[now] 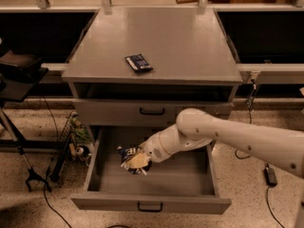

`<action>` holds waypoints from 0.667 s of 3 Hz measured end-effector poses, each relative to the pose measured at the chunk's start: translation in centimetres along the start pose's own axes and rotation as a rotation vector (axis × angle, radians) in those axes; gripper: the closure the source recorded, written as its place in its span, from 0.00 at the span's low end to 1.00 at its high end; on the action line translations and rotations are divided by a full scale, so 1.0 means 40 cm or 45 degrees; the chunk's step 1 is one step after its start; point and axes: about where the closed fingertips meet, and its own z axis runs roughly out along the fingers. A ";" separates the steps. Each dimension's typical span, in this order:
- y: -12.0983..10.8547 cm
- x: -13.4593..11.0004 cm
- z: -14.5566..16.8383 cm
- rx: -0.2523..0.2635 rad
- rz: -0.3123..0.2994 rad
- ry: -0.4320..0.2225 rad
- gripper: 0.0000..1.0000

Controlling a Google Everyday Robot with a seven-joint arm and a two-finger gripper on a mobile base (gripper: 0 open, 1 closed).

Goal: Place blue chip bag into middle drawer

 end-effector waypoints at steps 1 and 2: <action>-0.059 0.050 0.121 -0.035 0.171 0.023 1.00; -0.101 0.089 0.210 -0.056 0.324 0.063 0.81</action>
Offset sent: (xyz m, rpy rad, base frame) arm 0.0241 0.0520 -0.1374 -0.0674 0.3697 -0.1748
